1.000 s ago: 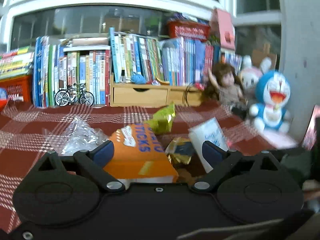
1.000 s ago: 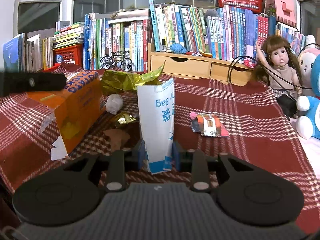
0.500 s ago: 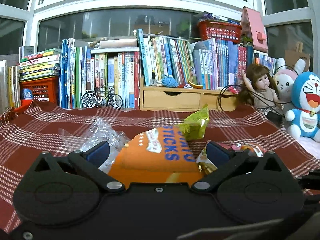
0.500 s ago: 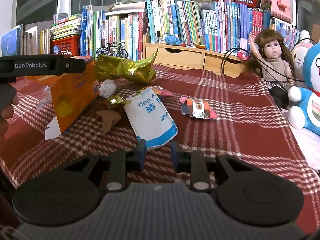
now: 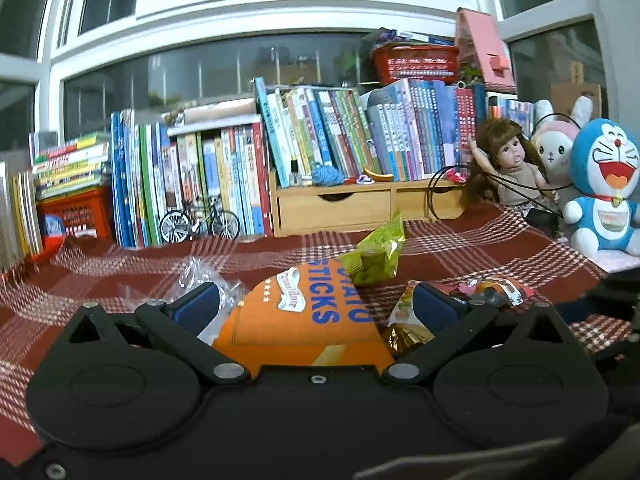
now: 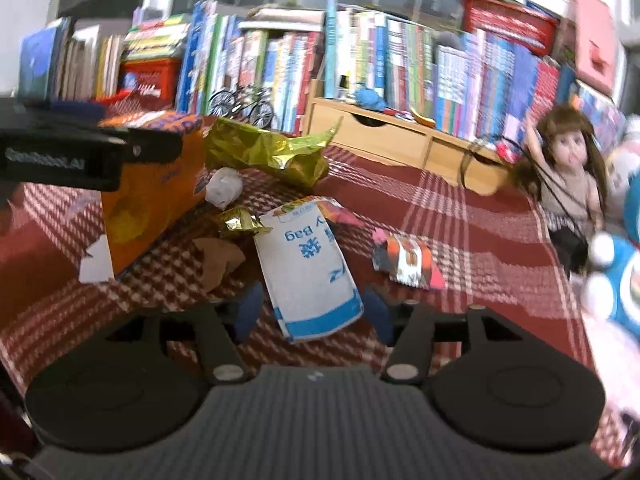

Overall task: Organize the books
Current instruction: 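Lift the Potato Sticks box and white paper bag off the tablecloth with both tools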

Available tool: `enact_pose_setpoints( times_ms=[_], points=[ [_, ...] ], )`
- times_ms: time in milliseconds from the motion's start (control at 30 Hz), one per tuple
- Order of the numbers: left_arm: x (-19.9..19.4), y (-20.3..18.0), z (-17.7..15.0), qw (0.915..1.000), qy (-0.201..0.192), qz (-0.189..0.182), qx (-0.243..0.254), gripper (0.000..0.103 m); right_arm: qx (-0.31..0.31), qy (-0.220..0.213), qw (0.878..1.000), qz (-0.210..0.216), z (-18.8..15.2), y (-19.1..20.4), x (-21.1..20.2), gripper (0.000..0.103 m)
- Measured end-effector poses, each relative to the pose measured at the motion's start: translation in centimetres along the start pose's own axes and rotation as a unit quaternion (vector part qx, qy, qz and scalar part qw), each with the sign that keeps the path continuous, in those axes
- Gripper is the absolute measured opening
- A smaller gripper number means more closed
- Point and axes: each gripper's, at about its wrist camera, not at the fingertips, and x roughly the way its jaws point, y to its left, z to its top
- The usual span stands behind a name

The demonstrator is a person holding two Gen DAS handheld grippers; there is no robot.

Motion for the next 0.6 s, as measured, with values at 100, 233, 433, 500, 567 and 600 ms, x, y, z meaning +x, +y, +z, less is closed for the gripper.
enact_pose_setpoints(
  times_ms=[100,233,433,500,567,600],
  points=[
    [0.8,-0.3,-0.1,0.9997,0.021,-0.007,0.009,0.103,-0.03,0.015,0.999,0.01,0.7,0.4,1.4,0.073],
    [2.6,0.2,-0.5,0.9973,0.068,-0.017,-0.023,0.082,-0.031,0.04,0.998,0.023,1.2,0.4,3.8,0.073],
    [2.1,1.6,-0.5,0.997,0.062,-0.023,-0.039,0.075,-0.024,0.046,0.997,0.049,1.2,0.5,4.0,0.024],
    [1.6,1.9,-0.2,0.9974,0.051,-0.028,-0.043,0.075,-0.017,0.048,0.997,0.053,1.2,0.7,3.7,0.024],
    [1.0,2.5,0.4,0.9964,0.04,-0.046,-0.059,0.075,-0.021,0.046,0.997,0.053,1.1,0.9,3.5,0.025],
    [0.8,2.8,0.8,0.9956,0.037,-0.055,-0.067,0.075,-0.019,0.042,0.997,0.053,1.1,0.9,3.4,0.03]
  ],
)
